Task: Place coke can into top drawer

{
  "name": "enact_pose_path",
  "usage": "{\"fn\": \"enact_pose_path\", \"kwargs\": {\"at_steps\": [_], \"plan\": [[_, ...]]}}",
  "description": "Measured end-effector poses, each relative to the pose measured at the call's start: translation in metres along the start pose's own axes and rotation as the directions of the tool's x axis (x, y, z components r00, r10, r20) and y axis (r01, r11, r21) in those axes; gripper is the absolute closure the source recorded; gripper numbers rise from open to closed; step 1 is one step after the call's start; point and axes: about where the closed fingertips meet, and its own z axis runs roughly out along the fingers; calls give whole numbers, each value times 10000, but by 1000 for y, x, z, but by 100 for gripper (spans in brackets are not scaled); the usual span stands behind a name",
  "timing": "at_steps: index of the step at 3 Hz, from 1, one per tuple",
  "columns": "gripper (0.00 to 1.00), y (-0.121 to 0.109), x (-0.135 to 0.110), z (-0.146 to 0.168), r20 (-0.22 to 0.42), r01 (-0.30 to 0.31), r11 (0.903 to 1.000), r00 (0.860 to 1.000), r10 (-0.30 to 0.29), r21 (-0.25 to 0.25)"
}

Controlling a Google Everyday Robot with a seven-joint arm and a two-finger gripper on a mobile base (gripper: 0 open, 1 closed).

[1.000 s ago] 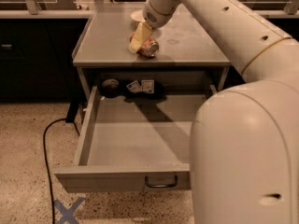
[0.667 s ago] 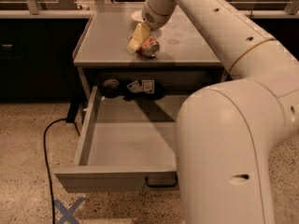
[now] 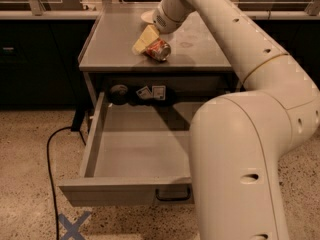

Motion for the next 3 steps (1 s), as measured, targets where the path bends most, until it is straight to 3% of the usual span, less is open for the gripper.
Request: {"fn": "enact_pose_path", "kwargs": {"at_steps": [3], "plan": [[0,10,2,28,193,-341,9969,9992,355,-715]]}}
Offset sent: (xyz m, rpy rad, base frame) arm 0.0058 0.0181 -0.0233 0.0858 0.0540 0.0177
